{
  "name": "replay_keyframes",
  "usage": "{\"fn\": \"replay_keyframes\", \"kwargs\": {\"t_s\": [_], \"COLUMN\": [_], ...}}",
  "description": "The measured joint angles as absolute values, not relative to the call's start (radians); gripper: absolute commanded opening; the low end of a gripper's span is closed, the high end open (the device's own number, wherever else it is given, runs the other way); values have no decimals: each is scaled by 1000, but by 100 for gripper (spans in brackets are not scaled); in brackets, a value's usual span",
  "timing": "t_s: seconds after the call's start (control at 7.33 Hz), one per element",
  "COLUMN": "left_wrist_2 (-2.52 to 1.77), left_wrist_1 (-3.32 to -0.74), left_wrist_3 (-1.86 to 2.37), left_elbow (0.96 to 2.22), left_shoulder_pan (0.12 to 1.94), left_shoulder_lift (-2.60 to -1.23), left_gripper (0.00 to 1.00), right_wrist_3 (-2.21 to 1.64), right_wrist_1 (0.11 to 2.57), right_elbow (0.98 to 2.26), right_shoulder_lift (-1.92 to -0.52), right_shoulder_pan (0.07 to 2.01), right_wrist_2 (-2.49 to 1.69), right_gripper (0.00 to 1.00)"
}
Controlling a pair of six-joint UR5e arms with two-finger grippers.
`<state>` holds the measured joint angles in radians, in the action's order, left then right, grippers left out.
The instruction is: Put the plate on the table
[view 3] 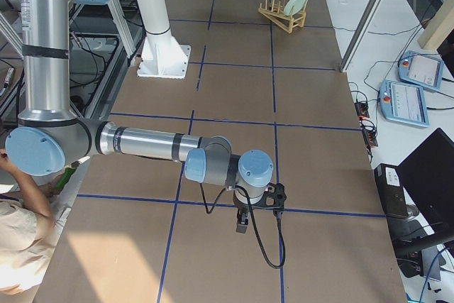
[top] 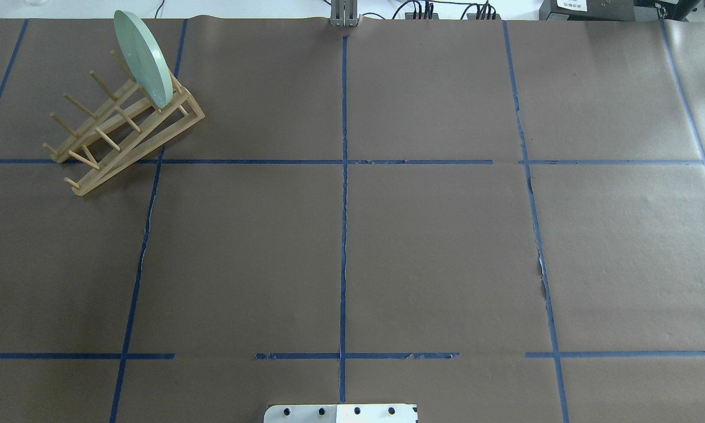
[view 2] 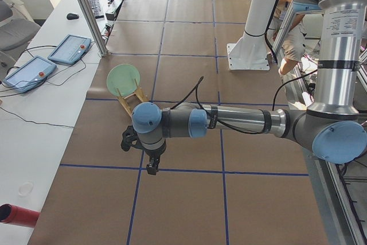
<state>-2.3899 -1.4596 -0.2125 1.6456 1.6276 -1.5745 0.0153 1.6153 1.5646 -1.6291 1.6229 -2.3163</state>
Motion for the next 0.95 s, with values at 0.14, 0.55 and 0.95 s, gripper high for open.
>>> {"fn": "replay_keyframes", "kwargs": {"t_s": [0.14,0.55,0.95], "left_wrist_2": [-2390,-2391,-2402], "left_wrist_1": [-1459,-1463,-1609], "left_wrist_3": [-212,-208,-161], "left_elbow": [1648,1659,1583], "left_shoulder_pan": [1628,1628,1624], "left_shoulder_lift": [-1575,-1614,-1806], "left_gripper": [100,100,100], "right_wrist_3": [15,15,15], "right_wrist_1": [1615,1615,1615], "right_elbow": [1565,1565,1564], "right_shoulder_lift": [-1629,-1629,-1629], "right_shoulder_pan": [1623,1623,1623], "right_wrist_2": [-2316,-2316,-2316], "right_gripper": [100,100,100]}}
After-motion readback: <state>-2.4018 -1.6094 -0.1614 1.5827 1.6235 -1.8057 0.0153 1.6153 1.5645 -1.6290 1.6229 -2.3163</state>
